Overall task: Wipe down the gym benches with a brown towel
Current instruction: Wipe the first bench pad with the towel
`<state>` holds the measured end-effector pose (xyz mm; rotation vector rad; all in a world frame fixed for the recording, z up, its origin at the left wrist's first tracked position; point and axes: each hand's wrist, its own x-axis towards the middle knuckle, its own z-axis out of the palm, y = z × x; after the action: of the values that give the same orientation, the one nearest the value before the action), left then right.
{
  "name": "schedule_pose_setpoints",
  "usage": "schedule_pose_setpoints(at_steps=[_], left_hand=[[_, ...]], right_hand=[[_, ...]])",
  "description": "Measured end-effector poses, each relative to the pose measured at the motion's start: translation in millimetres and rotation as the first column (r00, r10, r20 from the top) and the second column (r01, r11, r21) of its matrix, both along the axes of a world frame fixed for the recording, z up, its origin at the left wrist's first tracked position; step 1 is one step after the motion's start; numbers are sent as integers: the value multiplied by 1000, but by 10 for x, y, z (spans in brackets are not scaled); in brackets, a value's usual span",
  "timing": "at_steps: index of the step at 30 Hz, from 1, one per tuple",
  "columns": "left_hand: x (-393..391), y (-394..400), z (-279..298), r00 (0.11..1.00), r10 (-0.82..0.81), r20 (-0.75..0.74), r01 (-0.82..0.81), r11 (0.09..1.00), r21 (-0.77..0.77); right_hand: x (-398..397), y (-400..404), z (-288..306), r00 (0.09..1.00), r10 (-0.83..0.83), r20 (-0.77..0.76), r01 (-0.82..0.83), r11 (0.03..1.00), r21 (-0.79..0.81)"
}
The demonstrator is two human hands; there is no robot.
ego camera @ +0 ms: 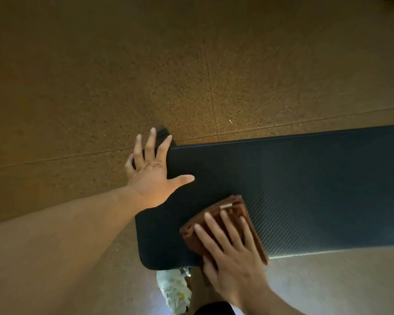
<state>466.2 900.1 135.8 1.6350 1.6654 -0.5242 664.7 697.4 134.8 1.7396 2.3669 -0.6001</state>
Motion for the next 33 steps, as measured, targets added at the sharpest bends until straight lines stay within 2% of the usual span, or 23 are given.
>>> schedule_pose_setpoints(at_steps=[2,4,5,7,8,9,11,12,15,18,21,24,26,28,31,33], left_hand=[[-4,-26,-24,1000,7,10,-8,1000,26],[-27,-52,-40,999,9,41,-12,998,58],[-50,-61,-37,997,16,78,-22,997,77],[-113,-86,10,962,118,246,-148,983,109],[-168,-121,58,901,229,369,-284,954,100],[-248,-187,107,804,357,476,-437,897,65],[-463,-426,178,619,536,574,-653,758,-3],[-586,-608,200,584,577,571,-698,716,-9],[-924,-1199,222,596,627,501,-727,687,4],[-1059,-1585,273,622,644,446,-722,692,9],[-975,-1778,429,614,638,464,-719,695,-3],[-760,-1872,647,672,556,488,-645,764,17],[-595,-1889,773,749,448,488,-533,845,43],[-428,-1841,844,831,301,467,-383,919,89],[-143,-1703,875,904,103,416,-177,974,142],[103,-1588,848,919,68,389,-134,980,144]], right_hand=[[126,-80,-20,984,175,-25,-175,985,2],[221,287,-90,963,269,10,-269,962,38],[228,567,-105,977,211,41,-214,974,71],[145,1191,-124,989,-141,41,137,986,96],[39,1474,-123,943,-332,33,329,941,77],[-116,1695,-121,883,-468,27,467,883,40],[-517,1906,-139,818,-576,-5,576,818,4],[-725,1901,-127,823,-567,-38,567,824,5],[-1193,1495,-74,910,-395,-125,402,915,38],[-1349,776,-57,992,-53,-118,66,992,110],[-1205,202,-67,963,248,-105,-232,962,144],[-827,-147,-60,957,282,-60,-276,956,100],[-578,-374,-36,990,139,3,-139,989,39],[-335,-498,9,985,-157,66,158,987,-13],[-8,-369,44,830,-548,109,555,830,-55],[134,-105,37,747,-657,100,663,747,-45]])
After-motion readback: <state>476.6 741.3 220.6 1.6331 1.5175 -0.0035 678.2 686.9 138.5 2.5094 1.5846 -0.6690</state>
